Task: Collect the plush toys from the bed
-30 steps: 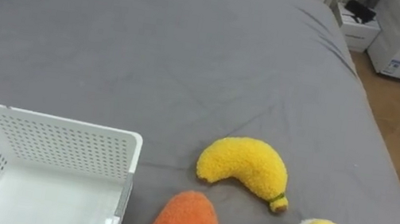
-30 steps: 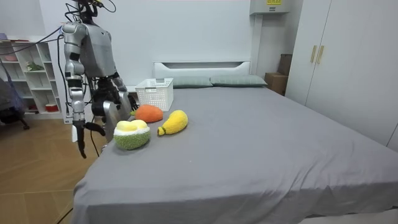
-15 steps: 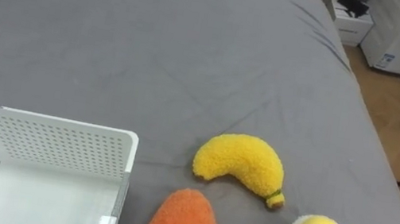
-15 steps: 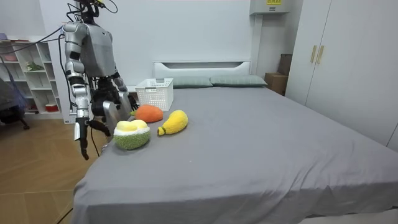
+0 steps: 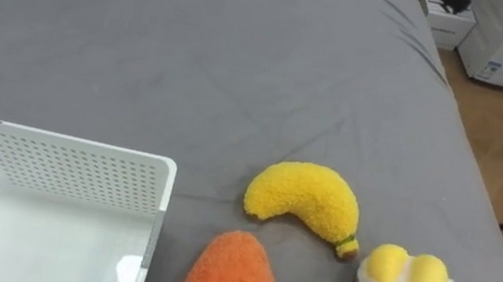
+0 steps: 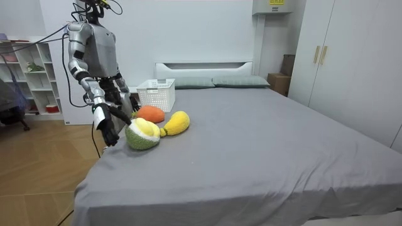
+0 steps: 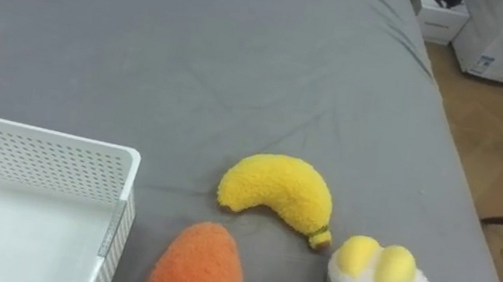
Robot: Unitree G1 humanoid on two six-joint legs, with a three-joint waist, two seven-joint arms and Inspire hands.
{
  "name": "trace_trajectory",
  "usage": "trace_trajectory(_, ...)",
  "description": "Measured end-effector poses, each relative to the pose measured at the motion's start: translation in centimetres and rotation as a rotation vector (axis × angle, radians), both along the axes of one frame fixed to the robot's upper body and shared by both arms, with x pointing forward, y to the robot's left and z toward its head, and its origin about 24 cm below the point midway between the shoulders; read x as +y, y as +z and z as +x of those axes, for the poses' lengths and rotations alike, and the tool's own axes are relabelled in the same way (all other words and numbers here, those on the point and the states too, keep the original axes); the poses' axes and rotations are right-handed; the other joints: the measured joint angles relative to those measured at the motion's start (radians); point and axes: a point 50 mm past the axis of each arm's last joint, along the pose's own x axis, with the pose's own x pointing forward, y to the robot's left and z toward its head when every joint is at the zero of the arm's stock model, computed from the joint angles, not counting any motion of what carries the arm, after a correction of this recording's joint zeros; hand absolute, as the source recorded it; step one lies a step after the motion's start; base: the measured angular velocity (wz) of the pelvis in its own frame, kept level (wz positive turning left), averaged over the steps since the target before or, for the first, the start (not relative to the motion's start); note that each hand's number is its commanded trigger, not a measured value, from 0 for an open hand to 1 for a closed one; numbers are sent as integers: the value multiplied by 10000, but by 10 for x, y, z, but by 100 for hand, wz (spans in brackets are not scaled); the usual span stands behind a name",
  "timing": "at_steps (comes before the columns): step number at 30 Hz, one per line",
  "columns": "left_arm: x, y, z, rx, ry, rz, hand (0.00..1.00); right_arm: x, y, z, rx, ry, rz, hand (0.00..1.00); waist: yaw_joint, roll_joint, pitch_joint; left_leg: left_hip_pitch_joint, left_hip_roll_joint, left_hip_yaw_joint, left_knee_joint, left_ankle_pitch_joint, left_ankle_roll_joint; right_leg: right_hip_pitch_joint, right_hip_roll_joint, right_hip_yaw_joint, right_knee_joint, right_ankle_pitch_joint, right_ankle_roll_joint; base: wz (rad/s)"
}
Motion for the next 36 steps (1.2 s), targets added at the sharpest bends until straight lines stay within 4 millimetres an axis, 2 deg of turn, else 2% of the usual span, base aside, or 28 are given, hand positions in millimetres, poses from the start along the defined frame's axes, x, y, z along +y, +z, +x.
trace_trajectory(6, -1, 1, 0, -41, -93, 5, 0, 15, 21, 25, -825, 1790, -617, 0, 16, 25, -10, 10, 7, 8, 0, 0, -1, 7, -1, -8, 7, 3, -3, 0)
trace_trajectory(12, -3, 2, 0, -149, -121, 34, 0, 30, 22, 34, -814, 2867, -723, 0, 76, 17, -20, 2, 9, 1, 8, 1, -1, 12, -4, -23, 9, 8, -5, 0)
trace_trajectory(18, -4, 3, 3, -270, -222, 62, 0, 30, 22, 34, -643, 3118, -1022, 0, 221, 42, -12, -20, 6, -51, 11, 1, -1, 18, -11, -99, 5, 13, -6, 2)
trace_trajectory(28, -5, 3, 1, -200, -289, 215, 0, 32, 18, 32, -151, 3702, -1268, 0, 203, 114, -22, -17, 5, -76, 66, 0, -1, 55, -28, -183, 4, 19, -8, 1)
trace_trajectory(36, -4, 4, -3, 65, -682, 315, 0, 28, -10, 8, 2286, 5200, -1807, 0, 225, 56, -31, 174, 5, -124, 70, -4, -3, 211, -26, -182, -8, 19, -9, 0)
